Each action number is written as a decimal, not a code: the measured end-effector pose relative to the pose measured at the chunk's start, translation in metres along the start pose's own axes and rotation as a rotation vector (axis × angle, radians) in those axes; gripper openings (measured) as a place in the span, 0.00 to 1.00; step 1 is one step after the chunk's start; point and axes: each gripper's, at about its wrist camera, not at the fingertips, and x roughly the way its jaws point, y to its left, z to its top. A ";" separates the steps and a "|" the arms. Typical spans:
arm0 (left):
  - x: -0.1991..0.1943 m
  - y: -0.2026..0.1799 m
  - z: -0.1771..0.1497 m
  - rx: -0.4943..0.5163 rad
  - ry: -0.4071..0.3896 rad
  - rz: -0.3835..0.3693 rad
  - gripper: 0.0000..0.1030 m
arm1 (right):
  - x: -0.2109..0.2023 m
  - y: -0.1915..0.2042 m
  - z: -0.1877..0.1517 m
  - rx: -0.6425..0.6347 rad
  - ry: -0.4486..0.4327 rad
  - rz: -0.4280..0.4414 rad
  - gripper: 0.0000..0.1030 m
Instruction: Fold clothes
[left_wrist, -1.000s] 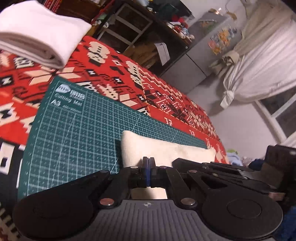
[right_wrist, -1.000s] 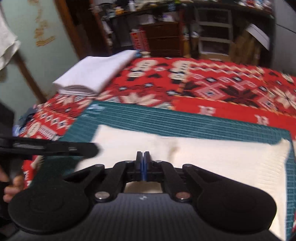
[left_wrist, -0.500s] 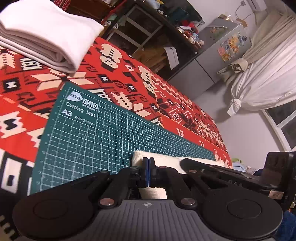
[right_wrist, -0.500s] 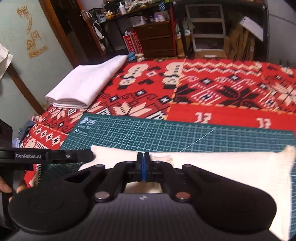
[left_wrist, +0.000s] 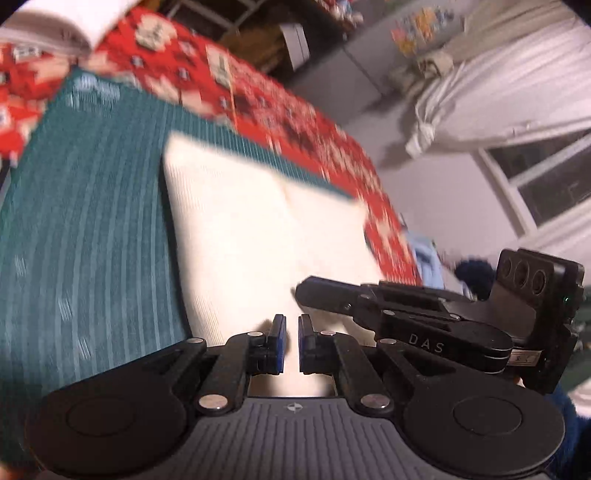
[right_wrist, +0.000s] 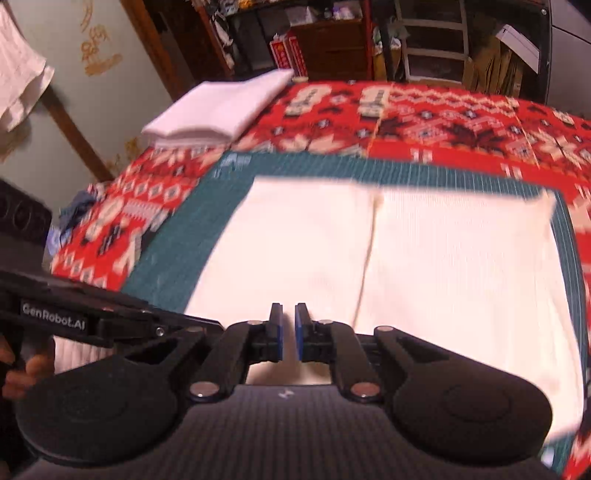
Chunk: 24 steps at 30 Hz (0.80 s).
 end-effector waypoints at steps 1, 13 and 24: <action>0.002 0.000 -0.008 -0.010 0.015 0.009 0.05 | -0.005 0.000 -0.010 0.005 0.002 -0.006 0.09; -0.010 -0.040 -0.045 0.166 0.053 0.178 0.11 | -0.054 -0.003 -0.060 0.025 -0.045 -0.022 0.18; -0.045 -0.057 -0.015 0.199 -0.088 0.435 0.84 | -0.062 0.002 -0.021 -0.072 -0.078 -0.127 0.99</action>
